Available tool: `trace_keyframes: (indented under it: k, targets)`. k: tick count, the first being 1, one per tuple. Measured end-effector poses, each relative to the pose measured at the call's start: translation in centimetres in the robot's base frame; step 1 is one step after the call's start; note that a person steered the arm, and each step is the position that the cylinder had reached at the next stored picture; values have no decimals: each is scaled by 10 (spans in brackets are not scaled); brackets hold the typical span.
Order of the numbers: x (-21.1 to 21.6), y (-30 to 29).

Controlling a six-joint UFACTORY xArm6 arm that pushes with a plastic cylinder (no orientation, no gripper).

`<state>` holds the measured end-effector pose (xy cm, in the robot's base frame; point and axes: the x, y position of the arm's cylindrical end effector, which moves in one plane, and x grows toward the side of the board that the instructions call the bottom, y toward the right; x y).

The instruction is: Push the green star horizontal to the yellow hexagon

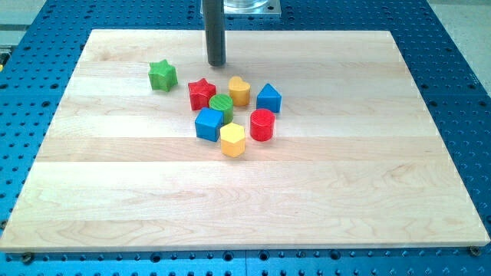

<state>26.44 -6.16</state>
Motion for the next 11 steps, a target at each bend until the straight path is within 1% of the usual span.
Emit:
trace_keyframes:
  k: [1, 2, 3, 4, 5, 6, 7, 8, 9, 10, 11]
  targets:
    - [-6, -67]
    - [29, -80]
    - [87, -86]
    - [110, -79]
    - [100, -64]
    - [100, -64]
    - [135, -64]
    - [180, -64]
    - [183, -52]
    - [194, -1]
    - [198, 3]
